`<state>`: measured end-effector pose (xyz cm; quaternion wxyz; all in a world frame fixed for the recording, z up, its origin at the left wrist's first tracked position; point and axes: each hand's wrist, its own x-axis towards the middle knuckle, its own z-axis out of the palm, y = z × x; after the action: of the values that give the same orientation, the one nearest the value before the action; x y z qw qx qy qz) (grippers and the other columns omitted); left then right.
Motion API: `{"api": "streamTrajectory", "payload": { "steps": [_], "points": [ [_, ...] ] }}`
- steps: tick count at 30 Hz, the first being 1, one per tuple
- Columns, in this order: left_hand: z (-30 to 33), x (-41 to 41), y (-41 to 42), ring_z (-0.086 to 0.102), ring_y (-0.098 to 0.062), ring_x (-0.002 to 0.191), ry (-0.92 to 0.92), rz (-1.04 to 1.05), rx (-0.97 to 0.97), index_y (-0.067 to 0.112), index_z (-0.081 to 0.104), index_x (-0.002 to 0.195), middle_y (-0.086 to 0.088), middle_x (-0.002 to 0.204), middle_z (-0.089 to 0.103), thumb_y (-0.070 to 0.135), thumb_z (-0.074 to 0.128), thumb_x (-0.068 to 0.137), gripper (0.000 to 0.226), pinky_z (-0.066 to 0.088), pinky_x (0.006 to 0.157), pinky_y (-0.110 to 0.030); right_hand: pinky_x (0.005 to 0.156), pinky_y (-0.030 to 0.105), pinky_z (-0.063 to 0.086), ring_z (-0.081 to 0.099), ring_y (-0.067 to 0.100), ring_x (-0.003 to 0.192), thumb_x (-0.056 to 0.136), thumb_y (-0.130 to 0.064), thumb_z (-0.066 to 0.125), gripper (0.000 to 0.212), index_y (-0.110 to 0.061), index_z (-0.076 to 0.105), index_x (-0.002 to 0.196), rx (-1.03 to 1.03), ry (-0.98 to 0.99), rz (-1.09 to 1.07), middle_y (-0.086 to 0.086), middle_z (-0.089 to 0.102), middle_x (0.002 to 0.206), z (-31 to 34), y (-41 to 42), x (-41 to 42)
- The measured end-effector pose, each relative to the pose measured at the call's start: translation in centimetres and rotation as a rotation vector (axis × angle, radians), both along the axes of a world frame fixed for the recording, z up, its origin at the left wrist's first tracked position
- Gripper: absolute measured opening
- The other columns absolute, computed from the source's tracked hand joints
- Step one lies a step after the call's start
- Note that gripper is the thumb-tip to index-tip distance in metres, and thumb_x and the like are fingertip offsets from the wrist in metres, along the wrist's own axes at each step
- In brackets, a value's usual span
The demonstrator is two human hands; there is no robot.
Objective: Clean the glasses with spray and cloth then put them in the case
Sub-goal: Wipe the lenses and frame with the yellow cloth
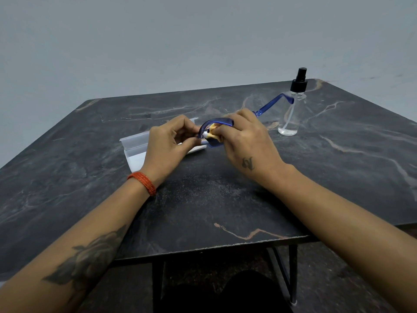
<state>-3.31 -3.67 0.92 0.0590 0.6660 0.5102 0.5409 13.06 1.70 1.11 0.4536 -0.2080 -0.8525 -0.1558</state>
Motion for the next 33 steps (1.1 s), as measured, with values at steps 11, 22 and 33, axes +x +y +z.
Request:
{"api": "streamTrajectory", "payload": {
  "steps": [11, 22, 33],
  "points": [
    [-0.1, -0.02, -0.05, 0.063, 0.003, 0.074, 0.033, -0.018, -0.001, 0.014, 0.061, 0.077, 0.016, 0.078, 0.065, 0.0, 0.074, 0.071, 0.021, 0.051, 0.073, -0.014, 0.062, 0.018, 0.033, 0.058, 0.028, 0.067, 0.067, 0.002, 0.061, 0.018, -0.007, 0.075, 0.074, -0.1, -0.023, 0.085, 0.006, 0.069, 0.076, 0.24, -0.42, 0.0],
    [-0.08, 0.03, 0.0, 0.063, 0.005, 0.073, 0.0, -0.012, -0.013, 0.008, 0.061, 0.079, 0.009, 0.08, 0.065, -0.003, 0.073, 0.071, 0.018, 0.051, 0.073, -0.013, 0.065, 0.023, 0.033, 0.056, 0.03, 0.068, 0.076, -0.005, 0.049, 0.024, -0.001, 0.073, 0.075, -0.047, 0.015, -0.01, 0.009, 0.067, 0.076, 0.1, -0.3, -0.06],
    [-0.03, 0.02, -0.08, 0.063, 0.006, 0.073, 0.043, 0.008, -0.001, 0.012, 0.061, 0.078, 0.012, 0.079, 0.064, -0.002, 0.073, 0.072, 0.02, 0.05, 0.072, -0.011, 0.062, 0.015, 0.026, 0.056, 0.026, 0.062, 0.065, 0.0, 0.059, 0.014, -0.006, 0.072, 0.068, -0.134, 0.031, 0.071, 0.004, 0.066, 0.068, 0.28, -0.85, -0.09]
  ]
}}
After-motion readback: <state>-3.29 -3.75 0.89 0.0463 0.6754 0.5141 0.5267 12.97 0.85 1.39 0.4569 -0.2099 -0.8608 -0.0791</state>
